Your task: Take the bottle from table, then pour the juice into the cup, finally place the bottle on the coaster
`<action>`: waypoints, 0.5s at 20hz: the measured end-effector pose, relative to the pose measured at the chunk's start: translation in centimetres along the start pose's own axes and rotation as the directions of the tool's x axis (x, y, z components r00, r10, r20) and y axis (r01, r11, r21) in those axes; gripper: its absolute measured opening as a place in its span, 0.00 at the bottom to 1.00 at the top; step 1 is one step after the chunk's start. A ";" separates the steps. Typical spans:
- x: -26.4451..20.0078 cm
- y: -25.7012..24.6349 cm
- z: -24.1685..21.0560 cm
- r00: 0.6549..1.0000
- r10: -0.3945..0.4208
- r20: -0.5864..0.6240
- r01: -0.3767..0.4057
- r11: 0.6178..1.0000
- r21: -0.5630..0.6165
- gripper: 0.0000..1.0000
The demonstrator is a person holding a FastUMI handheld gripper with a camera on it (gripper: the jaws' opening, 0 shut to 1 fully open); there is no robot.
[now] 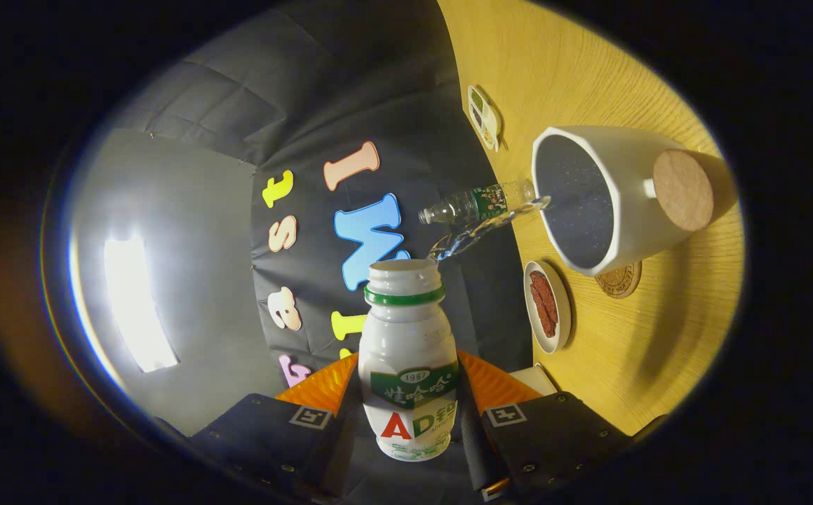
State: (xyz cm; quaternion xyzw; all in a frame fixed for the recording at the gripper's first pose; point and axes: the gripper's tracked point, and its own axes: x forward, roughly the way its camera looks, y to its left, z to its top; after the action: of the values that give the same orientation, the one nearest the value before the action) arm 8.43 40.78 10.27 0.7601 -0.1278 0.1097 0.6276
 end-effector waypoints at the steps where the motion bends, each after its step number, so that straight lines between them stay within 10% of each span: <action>1: 0.0 0.0 0.0 1.000 0.001 0.001 -0.001 1.000 0.003 0.65; 10: -0.1 0.4 -0.1 1.000 0.000 -0.003 0.000 1.000 0.024 0.65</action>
State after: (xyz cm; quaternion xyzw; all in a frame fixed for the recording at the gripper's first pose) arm 8.23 40.81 10.62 0.7672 -0.1258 0.1123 0.6188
